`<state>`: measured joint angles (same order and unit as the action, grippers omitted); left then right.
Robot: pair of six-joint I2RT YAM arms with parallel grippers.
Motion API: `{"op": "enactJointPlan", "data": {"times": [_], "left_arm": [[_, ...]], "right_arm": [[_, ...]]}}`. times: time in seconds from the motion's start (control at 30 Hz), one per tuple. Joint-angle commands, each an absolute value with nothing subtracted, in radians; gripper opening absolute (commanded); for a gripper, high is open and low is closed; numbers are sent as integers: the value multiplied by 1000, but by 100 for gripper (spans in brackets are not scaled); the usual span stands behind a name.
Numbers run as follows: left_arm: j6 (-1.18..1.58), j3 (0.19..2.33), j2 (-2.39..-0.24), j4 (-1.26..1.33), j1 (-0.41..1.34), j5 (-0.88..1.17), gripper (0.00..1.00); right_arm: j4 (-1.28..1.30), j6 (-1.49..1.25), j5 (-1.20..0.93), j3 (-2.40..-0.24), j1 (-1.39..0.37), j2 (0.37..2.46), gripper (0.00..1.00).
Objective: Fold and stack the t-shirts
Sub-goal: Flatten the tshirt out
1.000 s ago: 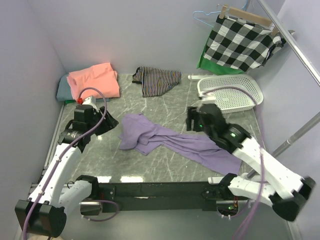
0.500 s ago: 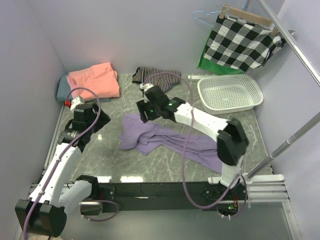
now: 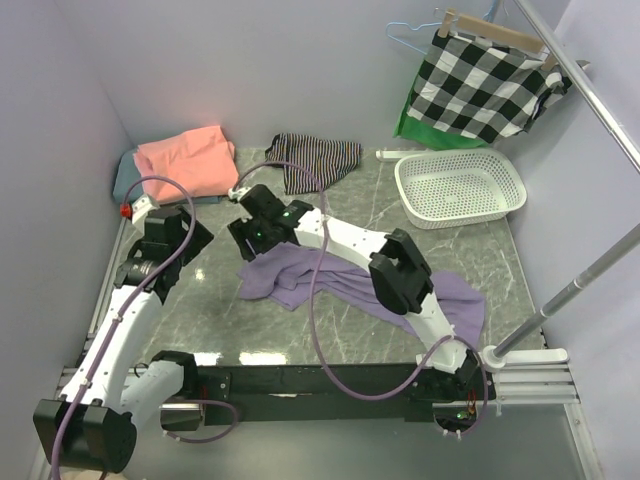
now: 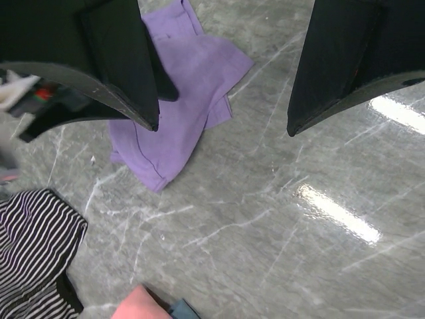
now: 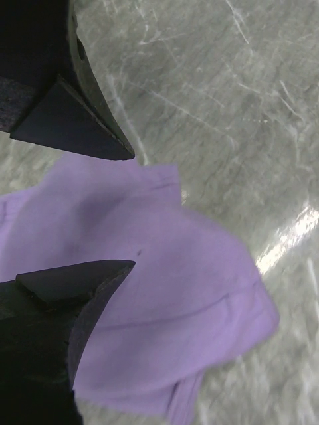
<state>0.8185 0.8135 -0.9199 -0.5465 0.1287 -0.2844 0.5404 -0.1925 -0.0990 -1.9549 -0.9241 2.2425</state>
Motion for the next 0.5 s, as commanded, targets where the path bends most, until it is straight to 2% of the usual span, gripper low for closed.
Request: {"op": "enactJointPlan", "data": {"times": [0.0, 0.2, 0.27, 0.33, 0.4, 0.47], "left_arm": [[833, 819, -885, -551, 112, -314, 83], [830, 827, -859, -564, 101, -324, 84], [828, 828, -851, -569, 98, -324, 84], [822, 827, -850, -569, 97, -321, 84], [821, 827, -848, -571, 95, -316, 84], [824, 822, -844, -569, 95, -311, 84]], "right_arm": [[569, -181, -114, -2057, -948, 2301, 68], [604, -186, -39, -2123, -962, 2382, 69], [623, -189, -2, -2131, -963, 2404, 65], [640, -190, 92, -2146, -966, 2416, 55], [653, -192, 141, -2148, -968, 2427, 50], [653, -198, 169, -2137, -966, 2424, 34]]}}
